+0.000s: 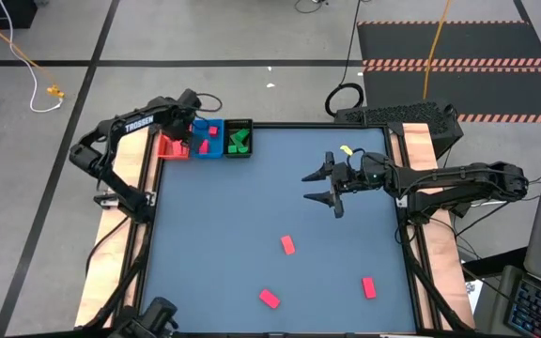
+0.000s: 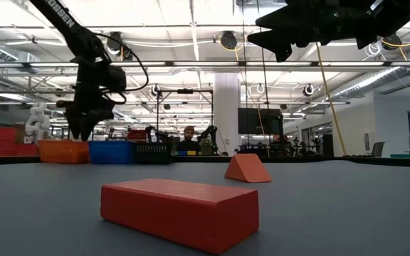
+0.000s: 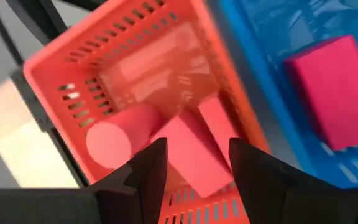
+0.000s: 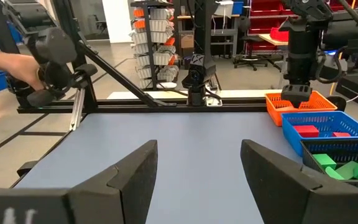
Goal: Sort & place blocks by color
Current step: Put the orange block into the orange bin
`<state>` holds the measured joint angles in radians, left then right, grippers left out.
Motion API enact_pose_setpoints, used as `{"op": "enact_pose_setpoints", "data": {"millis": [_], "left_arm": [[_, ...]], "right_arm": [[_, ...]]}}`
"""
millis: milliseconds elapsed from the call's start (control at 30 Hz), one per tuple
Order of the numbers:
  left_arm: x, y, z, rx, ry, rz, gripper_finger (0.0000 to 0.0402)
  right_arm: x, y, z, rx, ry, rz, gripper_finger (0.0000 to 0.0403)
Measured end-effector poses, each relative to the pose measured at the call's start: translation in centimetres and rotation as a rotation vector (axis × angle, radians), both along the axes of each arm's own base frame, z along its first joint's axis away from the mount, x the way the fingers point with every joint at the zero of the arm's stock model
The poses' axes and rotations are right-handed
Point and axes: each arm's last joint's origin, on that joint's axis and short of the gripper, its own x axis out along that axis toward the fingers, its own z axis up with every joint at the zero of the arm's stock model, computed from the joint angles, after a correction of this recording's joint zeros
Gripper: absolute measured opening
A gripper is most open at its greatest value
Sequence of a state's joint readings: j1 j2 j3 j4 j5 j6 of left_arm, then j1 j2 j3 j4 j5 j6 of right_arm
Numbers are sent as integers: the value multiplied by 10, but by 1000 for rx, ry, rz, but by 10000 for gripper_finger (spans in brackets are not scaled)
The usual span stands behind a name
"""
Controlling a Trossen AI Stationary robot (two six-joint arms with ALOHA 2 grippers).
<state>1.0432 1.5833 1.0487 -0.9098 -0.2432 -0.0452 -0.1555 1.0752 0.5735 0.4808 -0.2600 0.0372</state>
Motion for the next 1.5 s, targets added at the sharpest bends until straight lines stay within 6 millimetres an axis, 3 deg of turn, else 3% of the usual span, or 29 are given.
{"op": "enact_pose_setpoints", "data": {"millis": [233,467,1200,1500], "left_arm": [[-1,5,2,24,-54,53,175],[-2,7,3,109,59,77,171],[0,3,2,112,107,48,7],[18,-2,2,70,-54,0,4]], "right_arm": [[0,0,0,-1,0,-1,226],[0,0,0,-1,-1,-1,226],[0,0,0,0,0,-1,226],[0,0,3,-28,-29,1,226]]}}
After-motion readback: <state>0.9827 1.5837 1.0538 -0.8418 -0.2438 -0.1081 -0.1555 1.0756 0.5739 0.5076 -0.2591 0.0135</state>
